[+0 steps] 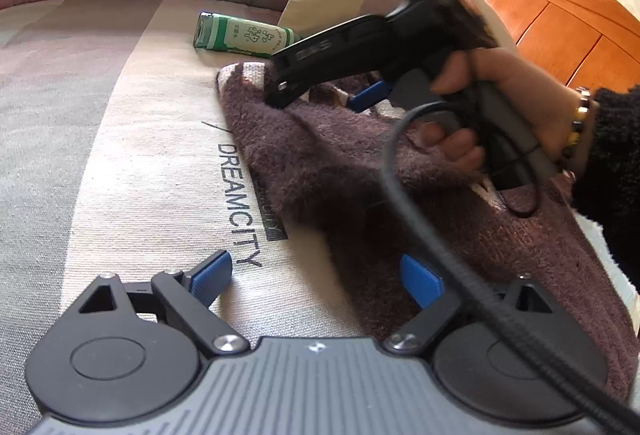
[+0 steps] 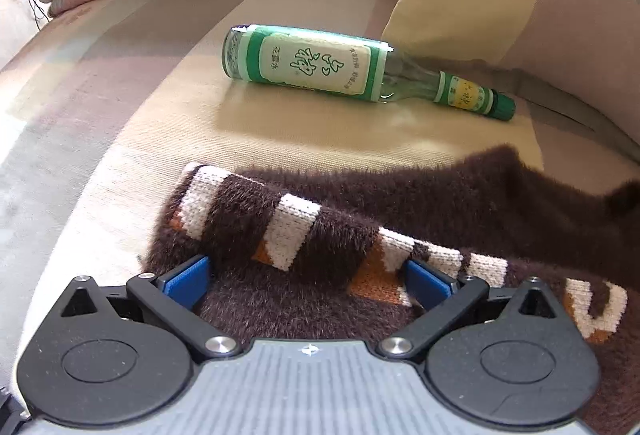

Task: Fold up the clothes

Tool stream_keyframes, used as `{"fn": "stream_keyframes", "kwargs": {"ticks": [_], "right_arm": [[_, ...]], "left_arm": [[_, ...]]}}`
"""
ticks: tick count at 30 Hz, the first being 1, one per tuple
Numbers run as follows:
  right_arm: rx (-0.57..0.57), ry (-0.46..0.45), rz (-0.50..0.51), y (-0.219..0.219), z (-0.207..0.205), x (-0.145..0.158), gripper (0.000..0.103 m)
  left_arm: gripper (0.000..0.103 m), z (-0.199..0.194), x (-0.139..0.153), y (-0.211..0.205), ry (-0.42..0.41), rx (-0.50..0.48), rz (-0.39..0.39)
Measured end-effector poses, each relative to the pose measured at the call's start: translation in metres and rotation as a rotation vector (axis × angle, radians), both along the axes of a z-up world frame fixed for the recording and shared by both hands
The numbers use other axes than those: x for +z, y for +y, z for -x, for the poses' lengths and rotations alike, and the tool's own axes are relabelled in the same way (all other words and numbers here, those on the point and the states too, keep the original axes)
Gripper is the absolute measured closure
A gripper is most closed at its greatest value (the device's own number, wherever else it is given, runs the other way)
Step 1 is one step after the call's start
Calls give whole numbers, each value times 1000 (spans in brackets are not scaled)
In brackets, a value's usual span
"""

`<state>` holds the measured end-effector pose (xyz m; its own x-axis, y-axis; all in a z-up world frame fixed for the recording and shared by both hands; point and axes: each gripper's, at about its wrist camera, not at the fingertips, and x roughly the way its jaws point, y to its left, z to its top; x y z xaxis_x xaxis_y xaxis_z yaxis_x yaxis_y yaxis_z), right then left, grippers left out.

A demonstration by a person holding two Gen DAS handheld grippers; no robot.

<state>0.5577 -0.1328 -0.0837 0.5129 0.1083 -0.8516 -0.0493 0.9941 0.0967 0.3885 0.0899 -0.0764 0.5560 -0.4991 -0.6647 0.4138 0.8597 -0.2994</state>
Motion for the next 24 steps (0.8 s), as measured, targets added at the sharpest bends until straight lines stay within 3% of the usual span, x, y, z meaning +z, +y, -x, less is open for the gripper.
{"fn": "stream_keyframes", "kwargs": {"ticks": [5, 8, 11, 15, 21, 24], "right_arm": [[30, -54, -55, -21, 53, 23, 0], [1, 52, -90, -37, 71, 4, 0], [16, 14, -127, -52, 94, 10, 0], [-14, -100, -317, -100, 141, 37, 0], [-181, -77, -548, -172, 188, 9, 0], [-224, -117, -640, -189, 191, -5, 0]], "left_arm": [[11, 2, 1, -2, -1, 5, -10], [11, 4, 1, -4, -6, 4, -23], [11, 4, 1, -4, -10, 7, -28], [11, 3, 4, -4, -19, 0, -16], [11, 8, 9, -12, -35, -18, -13], [11, 20, 25, -22, -102, -68, 2]]}}
